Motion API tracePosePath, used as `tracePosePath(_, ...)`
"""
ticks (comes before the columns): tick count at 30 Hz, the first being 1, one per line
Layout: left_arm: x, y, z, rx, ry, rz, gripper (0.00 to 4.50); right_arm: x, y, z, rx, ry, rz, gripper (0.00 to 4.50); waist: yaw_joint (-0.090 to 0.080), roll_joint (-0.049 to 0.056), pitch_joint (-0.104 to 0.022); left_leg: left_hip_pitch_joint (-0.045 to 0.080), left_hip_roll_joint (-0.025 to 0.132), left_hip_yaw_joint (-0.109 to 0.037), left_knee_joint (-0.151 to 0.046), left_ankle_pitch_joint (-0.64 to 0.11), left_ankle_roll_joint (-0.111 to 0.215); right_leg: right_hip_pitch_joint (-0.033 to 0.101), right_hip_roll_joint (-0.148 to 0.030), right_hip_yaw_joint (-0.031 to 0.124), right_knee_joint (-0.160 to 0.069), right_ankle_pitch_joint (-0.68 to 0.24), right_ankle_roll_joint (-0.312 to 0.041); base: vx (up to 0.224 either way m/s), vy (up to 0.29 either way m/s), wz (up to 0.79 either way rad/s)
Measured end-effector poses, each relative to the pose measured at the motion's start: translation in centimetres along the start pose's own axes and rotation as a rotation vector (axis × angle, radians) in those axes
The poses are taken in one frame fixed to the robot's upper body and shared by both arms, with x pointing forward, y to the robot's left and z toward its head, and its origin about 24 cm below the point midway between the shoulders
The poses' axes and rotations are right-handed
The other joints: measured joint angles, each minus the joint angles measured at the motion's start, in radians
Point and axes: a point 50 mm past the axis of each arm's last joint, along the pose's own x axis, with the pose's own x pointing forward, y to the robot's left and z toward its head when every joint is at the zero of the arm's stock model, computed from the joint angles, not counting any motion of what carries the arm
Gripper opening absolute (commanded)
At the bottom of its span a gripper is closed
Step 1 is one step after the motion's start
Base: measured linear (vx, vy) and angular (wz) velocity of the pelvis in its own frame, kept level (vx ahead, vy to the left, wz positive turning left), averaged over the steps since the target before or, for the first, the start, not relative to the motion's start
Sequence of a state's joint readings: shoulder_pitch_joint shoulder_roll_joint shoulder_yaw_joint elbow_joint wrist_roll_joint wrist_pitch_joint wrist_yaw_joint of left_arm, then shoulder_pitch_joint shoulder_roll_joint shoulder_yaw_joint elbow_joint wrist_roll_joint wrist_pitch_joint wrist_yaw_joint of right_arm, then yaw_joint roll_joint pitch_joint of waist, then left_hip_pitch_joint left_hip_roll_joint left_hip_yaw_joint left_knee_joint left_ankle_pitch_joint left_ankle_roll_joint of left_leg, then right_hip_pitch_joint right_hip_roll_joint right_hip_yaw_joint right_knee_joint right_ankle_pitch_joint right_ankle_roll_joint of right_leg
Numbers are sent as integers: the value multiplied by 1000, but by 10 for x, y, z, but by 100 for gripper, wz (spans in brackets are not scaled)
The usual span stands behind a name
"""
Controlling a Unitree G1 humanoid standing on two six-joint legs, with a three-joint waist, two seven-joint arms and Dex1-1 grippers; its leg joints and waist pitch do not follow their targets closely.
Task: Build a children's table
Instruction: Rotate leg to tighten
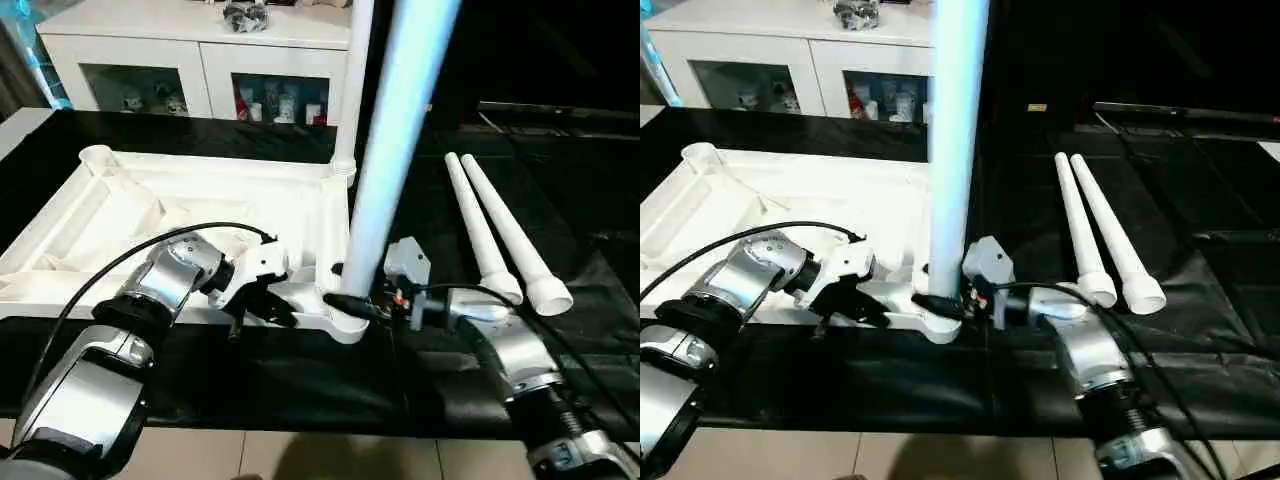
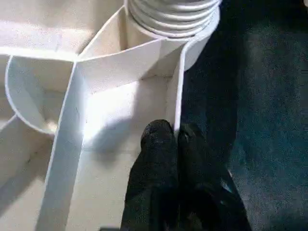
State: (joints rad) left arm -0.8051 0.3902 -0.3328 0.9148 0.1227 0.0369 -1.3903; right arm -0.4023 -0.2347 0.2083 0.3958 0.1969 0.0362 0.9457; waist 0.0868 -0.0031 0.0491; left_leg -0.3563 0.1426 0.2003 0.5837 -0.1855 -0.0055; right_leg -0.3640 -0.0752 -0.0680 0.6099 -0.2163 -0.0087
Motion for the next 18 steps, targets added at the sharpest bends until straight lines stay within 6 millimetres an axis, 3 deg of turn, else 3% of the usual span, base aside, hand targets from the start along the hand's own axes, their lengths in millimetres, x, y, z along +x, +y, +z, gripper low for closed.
tracePosePath(3, 0, 7, 2, -82, -21, 108, 0, 9, -12, 1, 19, -9, -164, 191, -8, 1, 2, -2, 0, 0, 2, 0, 0, -3, -1, 0, 0, -1, 1, 0, 0, 0)
tracePosePath(7, 7, 9, 11, -180, -67, 215, 0, 21, -27, 5, 78, -33, -364, 191, -35, 0, 5, -9, 0, 0, 3, 0, -1, -13, -2, 0, -2, 0, 0, 0, 0, 0)
tracePosePath(10, 12, 6, 16, -255, -108, 300, 0, 32, -36, 11, 116, -41, -471, 191, -45, 0, 5, -14, 0, 1, 2, 0, -1, -20, -2, 0, -2, 16, -22, 0, 0, 0)
tracePosePath(15, 16, -4, 24, -291, -117, 389, 0, 47, -41, 18, 124, -24, -531, 191, -56, -3, 4, -17, 5, 1, -1, -2, -4, -24, 2, -3, -2, 13, -19, 0, 0, 0)
tracePosePath(18, 17, -5, 25, -296, -112, 404, 0, 51, -41, 18, 119, -9, -531, 191, -55, -4, 4, -16, 7, 1, -1, -2, -5, -24, 5, -4, -2, 12, -19, 0, 0, 0)
